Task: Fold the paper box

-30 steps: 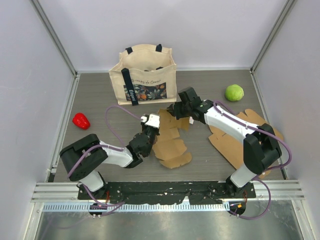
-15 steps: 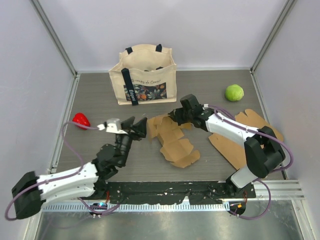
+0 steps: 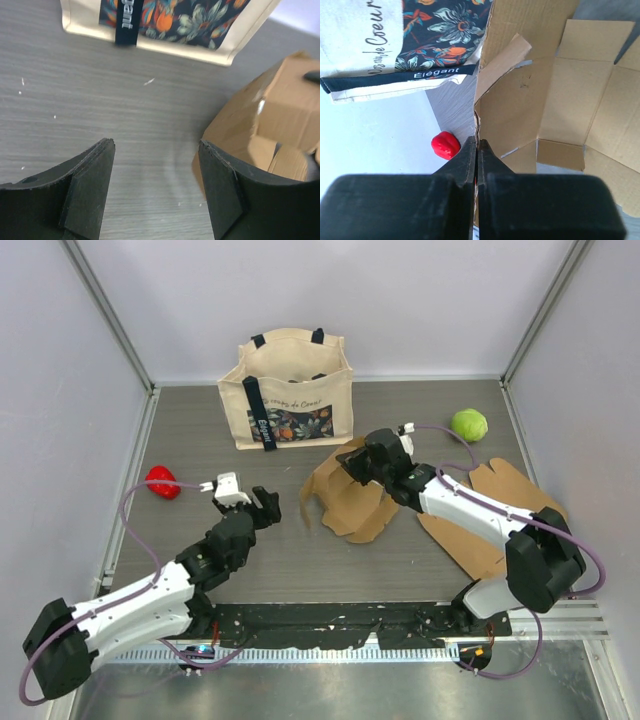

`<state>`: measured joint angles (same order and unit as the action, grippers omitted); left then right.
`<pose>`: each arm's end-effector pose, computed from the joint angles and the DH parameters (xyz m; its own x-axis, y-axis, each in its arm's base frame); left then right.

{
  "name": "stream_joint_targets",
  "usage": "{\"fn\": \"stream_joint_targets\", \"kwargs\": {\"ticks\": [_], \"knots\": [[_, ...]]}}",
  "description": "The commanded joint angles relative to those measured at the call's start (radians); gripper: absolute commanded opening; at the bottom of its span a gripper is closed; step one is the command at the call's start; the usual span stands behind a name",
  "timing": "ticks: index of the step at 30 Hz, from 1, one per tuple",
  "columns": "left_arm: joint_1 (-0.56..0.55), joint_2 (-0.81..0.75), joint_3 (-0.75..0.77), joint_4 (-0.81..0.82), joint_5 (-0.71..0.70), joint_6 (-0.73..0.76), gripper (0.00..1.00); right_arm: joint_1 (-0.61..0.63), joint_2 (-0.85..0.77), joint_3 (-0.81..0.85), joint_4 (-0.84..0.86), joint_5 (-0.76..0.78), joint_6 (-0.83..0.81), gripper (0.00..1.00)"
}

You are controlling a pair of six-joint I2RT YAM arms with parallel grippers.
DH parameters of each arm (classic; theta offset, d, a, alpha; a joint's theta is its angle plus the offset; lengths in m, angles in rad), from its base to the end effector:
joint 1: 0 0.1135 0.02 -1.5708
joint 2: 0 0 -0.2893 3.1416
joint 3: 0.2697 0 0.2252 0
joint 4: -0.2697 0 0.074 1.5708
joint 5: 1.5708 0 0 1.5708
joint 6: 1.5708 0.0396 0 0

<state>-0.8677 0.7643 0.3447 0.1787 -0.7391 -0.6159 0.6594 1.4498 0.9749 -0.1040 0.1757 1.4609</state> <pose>0.1071 -0.0851 0.2554 -0.2073 -0.4158 -0.8855 0.0258 0.9025 -0.4298 0.2415 0.1784 0.2930 -0.5320 0.8258 -0.1869 0.3763 0.4283 0.8215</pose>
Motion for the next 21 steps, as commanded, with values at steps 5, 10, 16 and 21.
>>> {"fn": "stream_joint_targets", "kwargs": {"ticks": [5,10,16,21], "knots": [[0.038,0.229,0.05,0.105,0.181,0.047,0.71,0.005,-0.037,-0.056,0.204,0.059,-0.183,0.01],[0.036,0.381,0.069,0.252,0.312,0.108,0.66,0.005,0.0,-0.071,0.248,0.048,-0.174,0.01],[0.038,0.527,0.135,0.3,0.431,0.162,0.65,0.002,0.037,-0.048,0.221,0.059,-0.143,0.01],[0.036,0.592,0.168,0.361,0.454,0.163,0.64,0.003,0.067,-0.036,0.204,0.058,-0.119,0.01]]}}
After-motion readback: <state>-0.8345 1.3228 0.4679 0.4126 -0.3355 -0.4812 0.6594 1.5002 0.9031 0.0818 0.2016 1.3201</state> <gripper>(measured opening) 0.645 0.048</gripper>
